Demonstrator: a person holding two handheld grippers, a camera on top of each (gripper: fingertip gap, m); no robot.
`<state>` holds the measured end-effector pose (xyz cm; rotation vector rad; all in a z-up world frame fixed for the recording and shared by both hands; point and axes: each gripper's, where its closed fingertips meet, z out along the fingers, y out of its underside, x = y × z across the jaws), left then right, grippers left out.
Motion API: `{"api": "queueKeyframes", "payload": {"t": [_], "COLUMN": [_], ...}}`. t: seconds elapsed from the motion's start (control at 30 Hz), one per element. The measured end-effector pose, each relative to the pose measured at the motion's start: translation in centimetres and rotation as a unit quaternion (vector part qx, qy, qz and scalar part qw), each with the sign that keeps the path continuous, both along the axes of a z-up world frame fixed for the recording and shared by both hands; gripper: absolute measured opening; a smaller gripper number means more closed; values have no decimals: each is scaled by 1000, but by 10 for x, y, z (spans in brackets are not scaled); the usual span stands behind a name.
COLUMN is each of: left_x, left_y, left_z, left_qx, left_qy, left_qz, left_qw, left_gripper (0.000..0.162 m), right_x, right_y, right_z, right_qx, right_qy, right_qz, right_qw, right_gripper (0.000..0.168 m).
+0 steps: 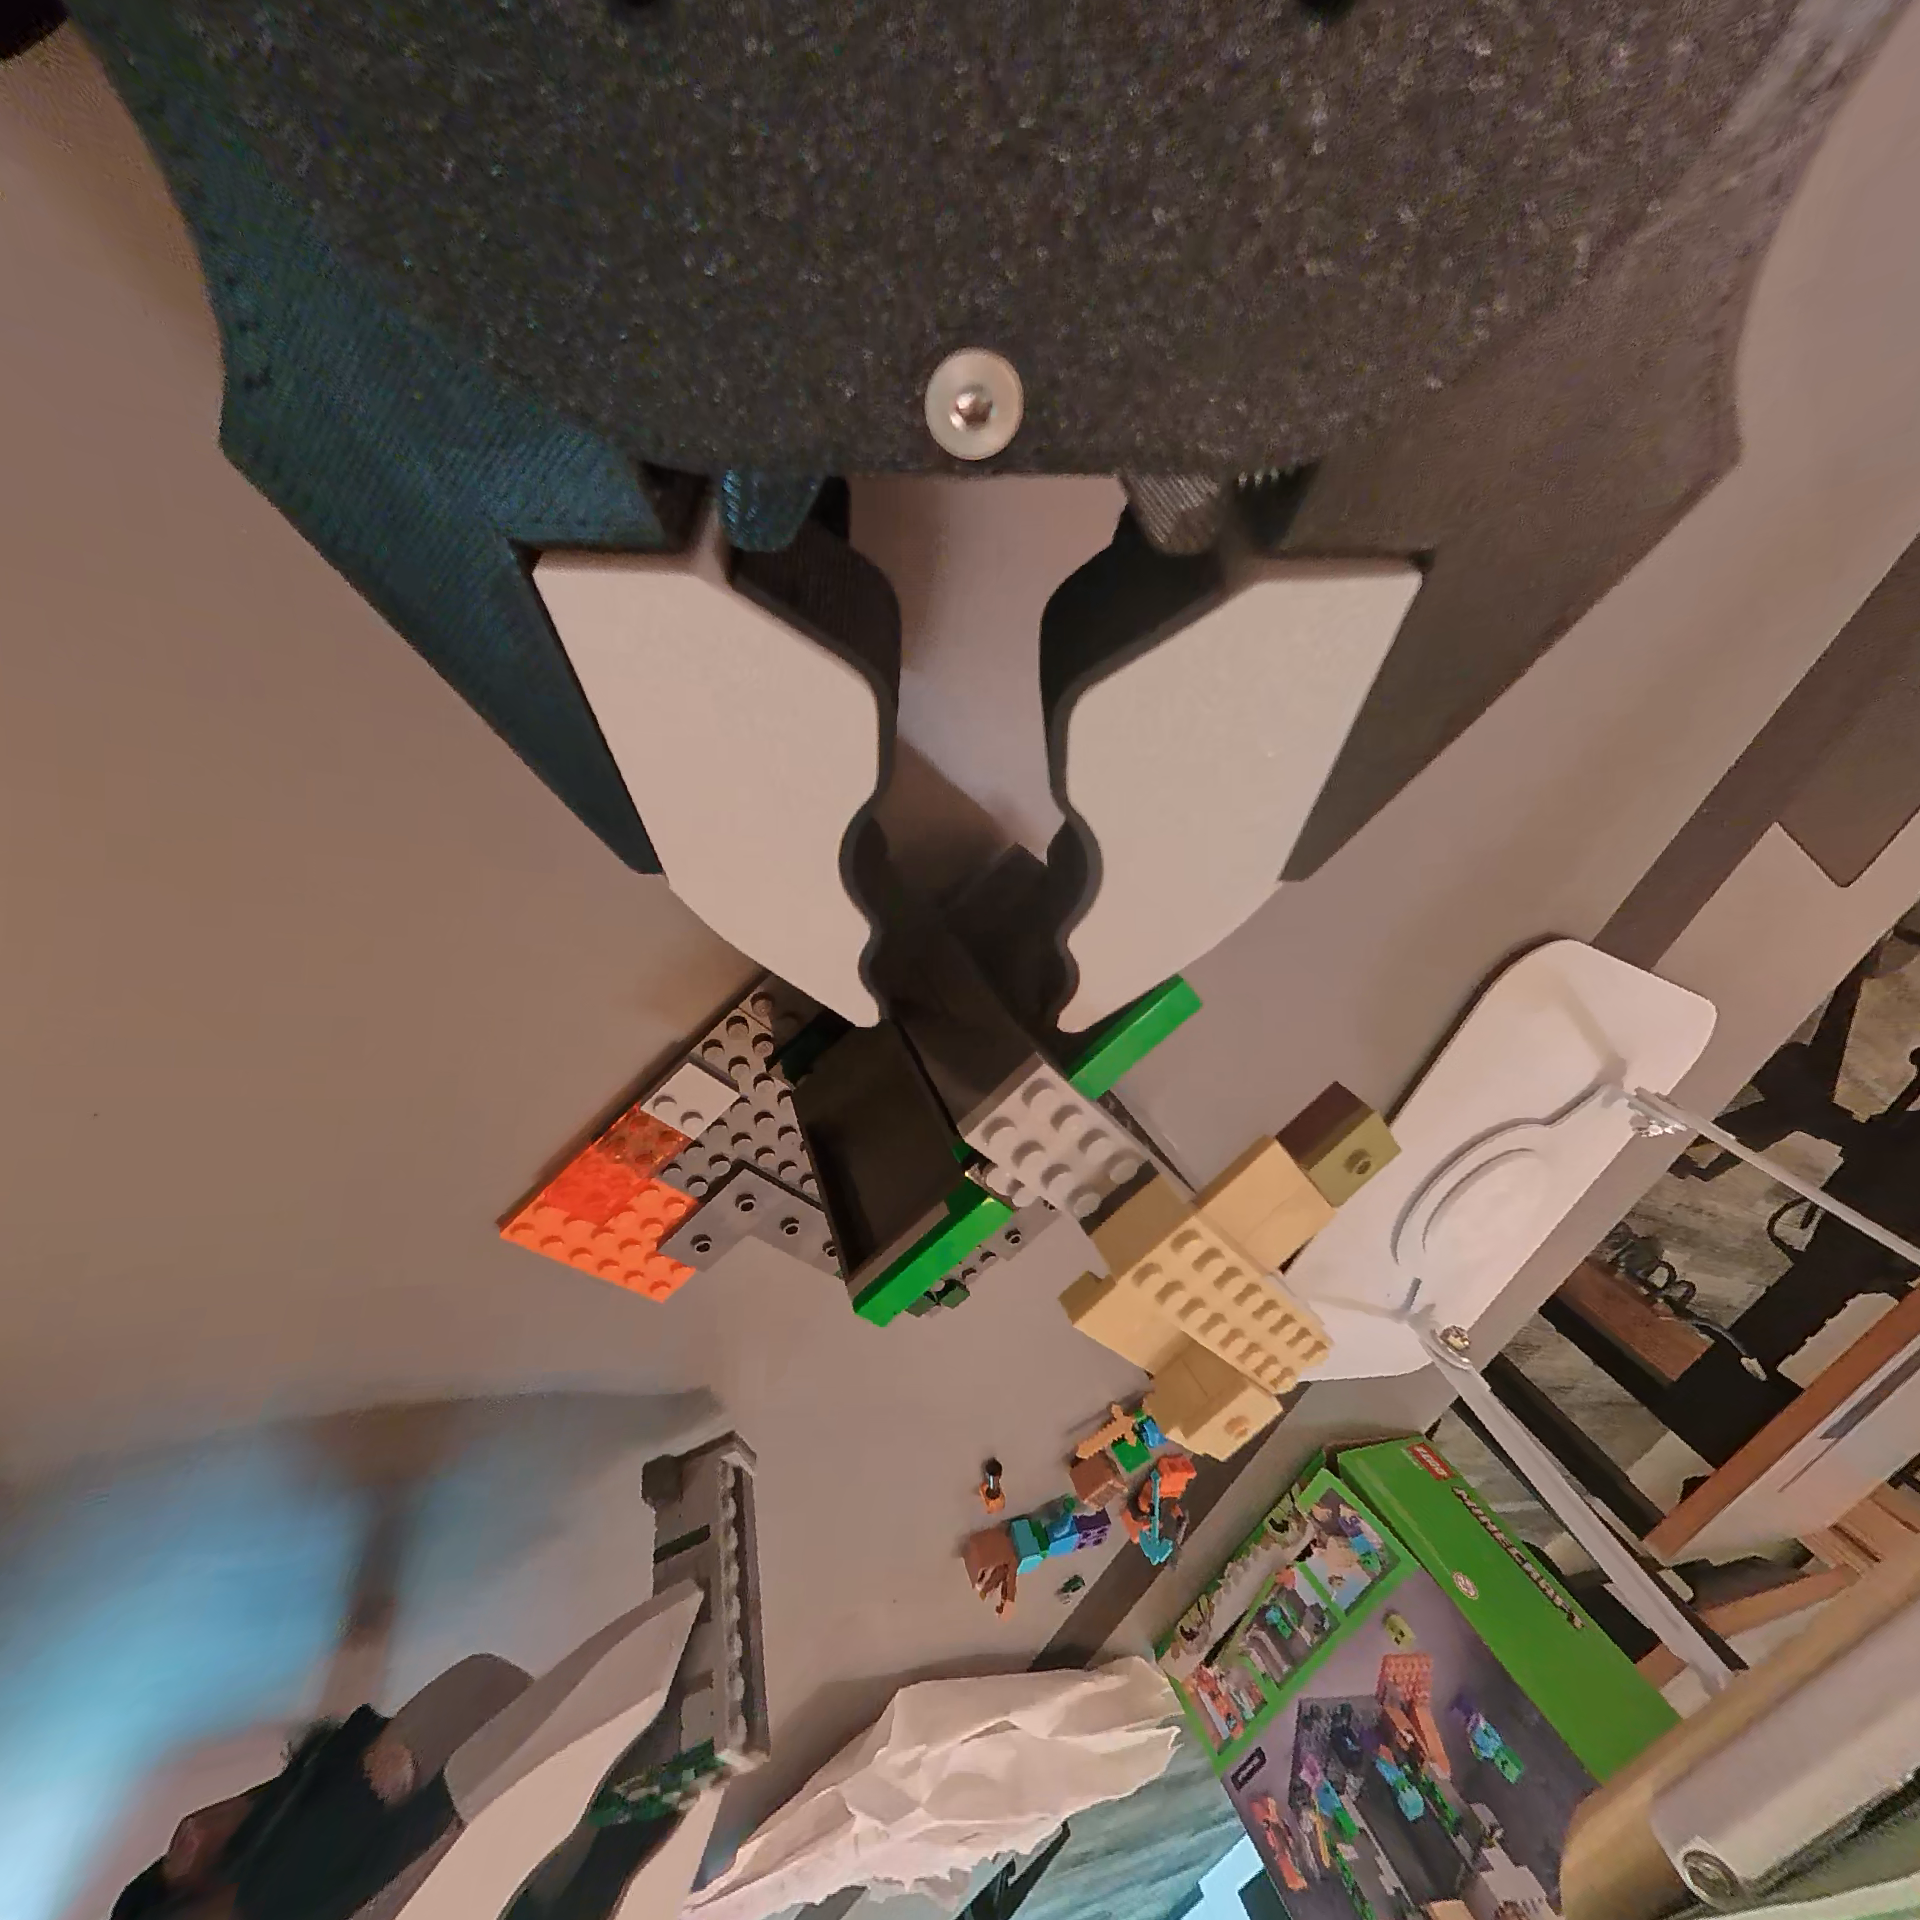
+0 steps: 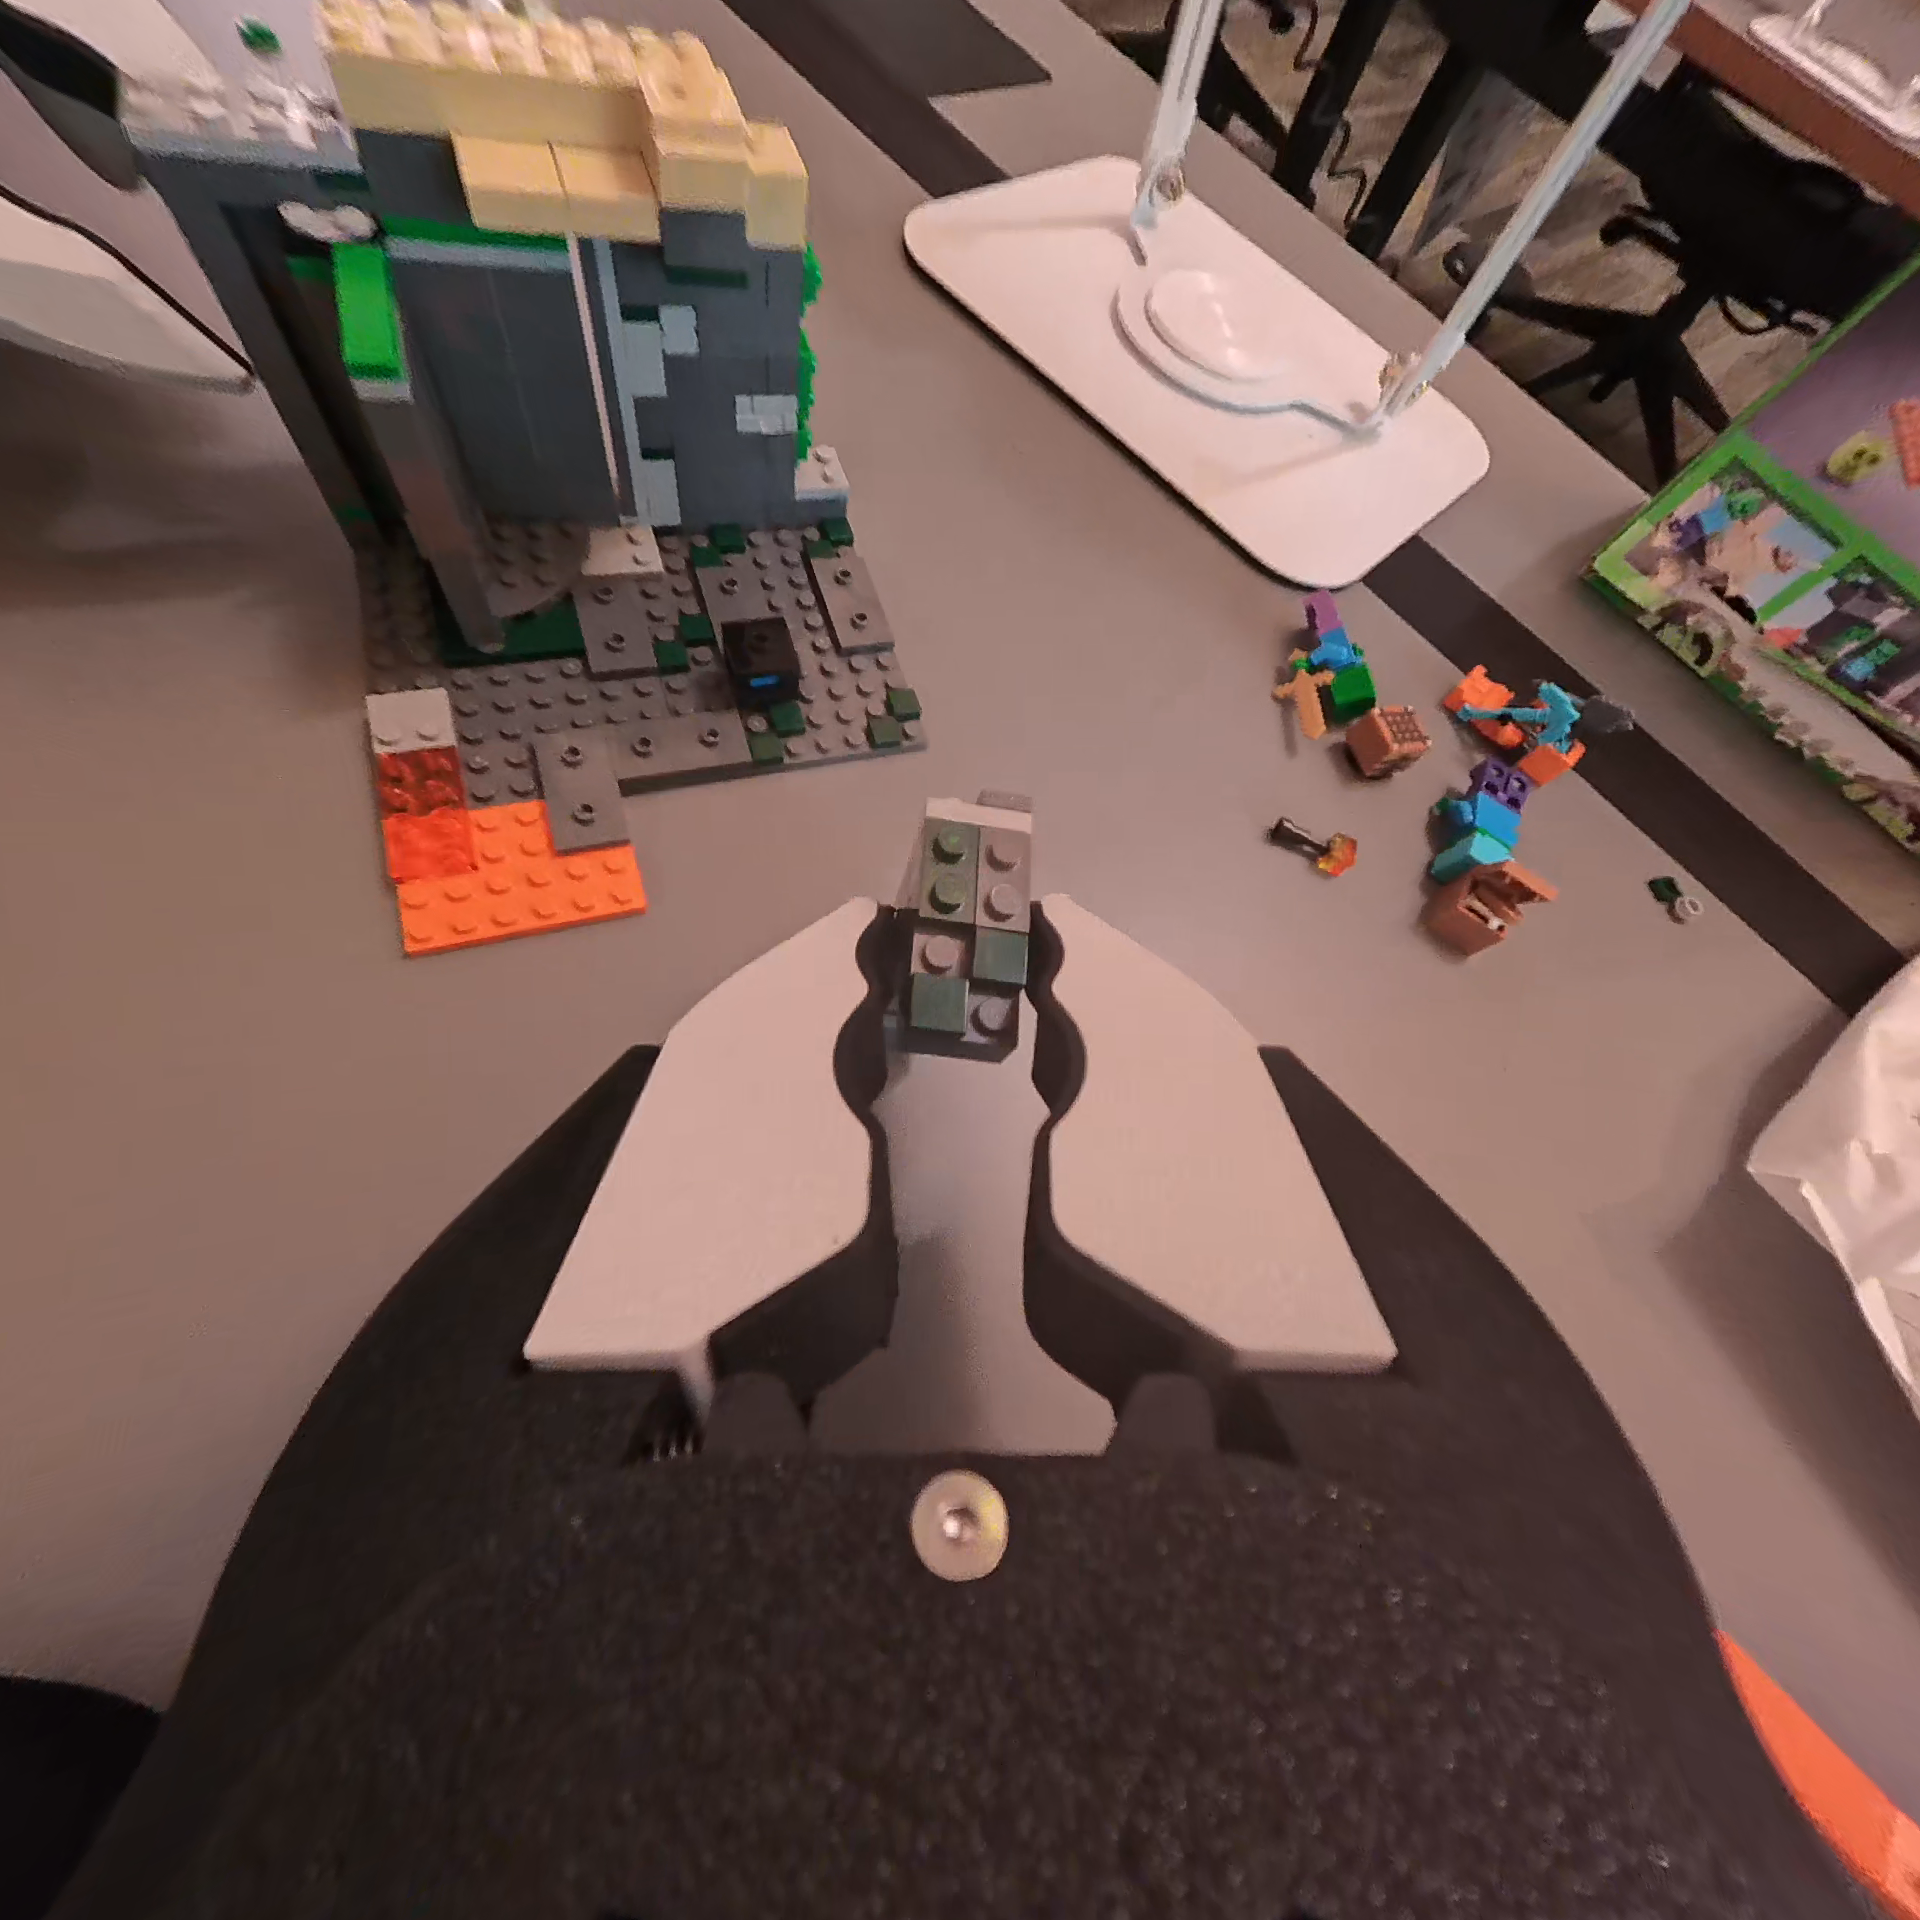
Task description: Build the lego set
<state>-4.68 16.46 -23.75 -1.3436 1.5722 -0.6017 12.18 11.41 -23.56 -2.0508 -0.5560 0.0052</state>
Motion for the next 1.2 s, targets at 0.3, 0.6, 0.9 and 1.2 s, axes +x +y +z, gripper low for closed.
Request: {"api": "queueKeyframes", "payload": {"t": [0.3, 0.6, 0.9, 1.2], "left_x": [-1, -1, -5, 0], "left_y": [0, 1, -2, -15], "left_z": [1, 3, 24, 29], "left_qx": [-3, 1, 5, 18], "left_qy": [-5, -6, -42, -51], "left_qz": [-3, -3, 2, -10], "left_qw": [1000, 1000, 999, 998], "left_gripper": [26, 25, 19, 20], "right_x": [-20, -50, -95, -124], "right_y": [3, 4, 4, 6], "right_z": [13, 17, 15, 2], "right_qx": [38, 52, 43, 15], "right_qy": [20, 34, 34, 3], "right_qz": [26, 72, 121, 152], "right_qw": [999, 995, 991, 988], "right_gripper": [23, 23, 23, 23]}}
